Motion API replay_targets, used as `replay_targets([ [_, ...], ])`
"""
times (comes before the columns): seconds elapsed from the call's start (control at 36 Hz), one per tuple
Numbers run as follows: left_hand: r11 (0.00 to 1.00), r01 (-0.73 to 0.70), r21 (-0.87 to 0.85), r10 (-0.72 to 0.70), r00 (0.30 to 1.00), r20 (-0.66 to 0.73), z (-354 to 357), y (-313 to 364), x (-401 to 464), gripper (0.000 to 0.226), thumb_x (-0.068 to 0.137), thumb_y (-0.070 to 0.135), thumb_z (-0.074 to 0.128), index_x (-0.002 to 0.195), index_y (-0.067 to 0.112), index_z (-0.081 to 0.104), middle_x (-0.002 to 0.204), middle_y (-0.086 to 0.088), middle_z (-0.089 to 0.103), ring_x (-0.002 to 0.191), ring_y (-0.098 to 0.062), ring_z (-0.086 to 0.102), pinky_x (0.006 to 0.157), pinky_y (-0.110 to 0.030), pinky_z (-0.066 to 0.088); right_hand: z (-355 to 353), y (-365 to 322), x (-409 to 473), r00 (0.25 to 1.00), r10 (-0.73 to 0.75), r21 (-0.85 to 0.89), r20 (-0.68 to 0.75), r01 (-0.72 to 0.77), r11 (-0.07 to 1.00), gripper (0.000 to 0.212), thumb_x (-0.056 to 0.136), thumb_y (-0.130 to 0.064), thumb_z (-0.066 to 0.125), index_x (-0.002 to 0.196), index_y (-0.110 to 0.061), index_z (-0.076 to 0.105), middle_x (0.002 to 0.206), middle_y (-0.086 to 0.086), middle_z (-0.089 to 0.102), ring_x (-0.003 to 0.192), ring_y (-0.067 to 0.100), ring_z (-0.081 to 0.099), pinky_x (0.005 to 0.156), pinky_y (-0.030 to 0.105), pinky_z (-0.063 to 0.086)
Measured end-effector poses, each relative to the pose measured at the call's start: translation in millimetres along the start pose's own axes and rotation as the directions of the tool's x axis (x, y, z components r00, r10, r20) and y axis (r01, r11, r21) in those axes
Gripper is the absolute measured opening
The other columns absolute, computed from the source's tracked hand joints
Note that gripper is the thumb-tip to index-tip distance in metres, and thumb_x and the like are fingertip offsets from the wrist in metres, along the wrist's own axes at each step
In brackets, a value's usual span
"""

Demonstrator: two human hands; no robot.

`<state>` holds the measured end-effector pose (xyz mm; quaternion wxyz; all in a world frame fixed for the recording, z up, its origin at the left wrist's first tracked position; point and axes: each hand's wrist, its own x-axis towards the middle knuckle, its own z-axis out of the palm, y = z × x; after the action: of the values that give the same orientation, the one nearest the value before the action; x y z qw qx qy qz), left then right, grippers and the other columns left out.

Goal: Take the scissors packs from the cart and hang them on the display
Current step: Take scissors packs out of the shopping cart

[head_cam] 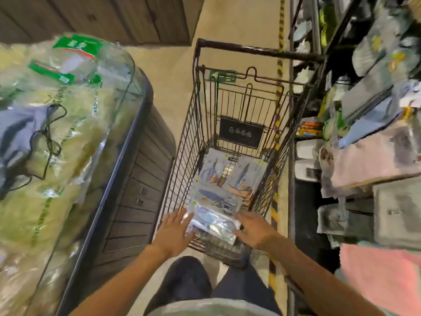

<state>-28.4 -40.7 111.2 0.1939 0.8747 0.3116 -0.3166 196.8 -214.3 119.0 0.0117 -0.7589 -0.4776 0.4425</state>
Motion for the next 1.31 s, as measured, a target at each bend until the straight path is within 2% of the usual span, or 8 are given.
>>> replay_targets([
  [0.08,0.999,0.049,-0.011,-0.049,0.999,0.015,7,8,12,0.119,0.067,0.085,-0.023,0.165,0.026,0.009,0.174,-0.003,0.005,0.16,-0.027,-0.003,0.129,-0.044,0.0,8,9,18,1.0,-0.006,0.028,0.0,0.006,1.0,0.086,0.087,-0.068,0.027,0.156,-0.017,0.035,0.158,0.009,0.039,0.143,0.029,0.038,0.116,0.034,0.031],
  [0.31,0.993,0.111,-0.03,-0.106,0.987,0.124,36,6,65,0.082,0.094,0.064,0.007,0.165,0.022,0.006,0.173,-0.007,0.004,0.16,-0.029,-0.002,0.129,-0.046,-0.001,42,27,82,0.994,0.081,0.107,0.079,-0.09,0.99,0.056,0.098,-0.041,0.054,0.149,-0.02,0.044,0.147,0.008,0.053,0.132,0.029,0.052,0.11,0.036,0.04],
  [0.58,0.995,0.1,0.014,-0.1,0.959,0.264,109,-31,153,0.074,0.106,0.057,0.025,0.165,0.023,-0.004,0.174,-0.004,-0.005,0.16,-0.029,-0.009,0.129,-0.046,-0.002,134,52,182,0.976,0.176,0.157,0.129,-0.195,0.968,0.063,0.089,-0.041,0.059,0.148,-0.022,0.047,0.147,0.007,0.053,0.134,0.029,0.051,0.11,0.041,0.044],
  [0.78,0.992,0.124,-0.039,-0.109,0.956,0.271,143,-49,186,0.078,0.105,0.06,0.029,0.165,0.023,-0.005,0.173,-0.005,-0.006,0.159,-0.029,-0.01,0.129,-0.045,-0.003,191,67,242,0.969,0.238,0.238,-0.071,-0.215,0.947,0.046,0.084,-0.038,0.062,0.127,-0.034,0.046,0.121,0.01,0.065,0.108,0.037,0.065,0.087,0.046,0.056],
  [0.89,0.991,0.124,-0.056,-0.105,0.957,0.271,160,-55,194,0.078,0.104,0.061,0.03,0.165,0.028,-0.006,0.173,-0.002,-0.009,0.159,-0.025,-0.014,0.129,-0.044,-0.001,204,56,251,0.956,0.245,0.23,-0.16,-0.205,0.951,0.085,0.065,-0.02,0.078,0.136,-0.035,0.034,0.127,0.009,0.06,0.109,0.037,0.06,0.086,0.044,0.051],
  [1.0,0.99,0.123,-0.068,-0.099,0.954,0.282,165,-58,196,0.075,0.102,0.062,0.028,0.165,0.03,0.001,0.174,0.0,-0.003,0.16,-0.025,-0.009,0.13,-0.043,0.001,222,49,252,0.963,0.244,0.152,-0.119,-0.225,0.962,0.096,0.076,-0.031,0.076,0.149,-0.037,0.014,0.149,0.001,0.037,0.135,0.029,0.039,0.112,0.045,0.036],
  [1.22,0.978,0.134,-0.157,-0.087,0.958,0.272,163,-62,194,0.075,0.104,0.058,0.036,0.164,0.033,-0.001,0.173,0.004,0.0,0.16,-0.024,-0.007,0.13,-0.044,0.004,229,60,261,0.955,0.188,-0.035,-0.229,-0.201,0.979,0.093,0.046,-0.048,0.097,0.126,-0.015,0.061,0.112,0.007,0.065,0.095,0.029,0.066,0.077,0.04,0.057],
  [1.31,0.971,0.145,-0.188,-0.09,0.957,0.274,161,-61,194,0.076,0.104,0.057,0.038,0.164,0.034,-0.002,0.174,0.005,-0.001,0.16,-0.024,-0.009,0.13,-0.044,0.003,233,60,260,0.954,0.19,0.012,-0.232,-0.192,0.981,0.091,0.052,-0.047,0.097,0.127,-0.011,0.06,0.115,0.01,0.065,0.095,0.029,0.069,0.082,0.041,0.058],
])
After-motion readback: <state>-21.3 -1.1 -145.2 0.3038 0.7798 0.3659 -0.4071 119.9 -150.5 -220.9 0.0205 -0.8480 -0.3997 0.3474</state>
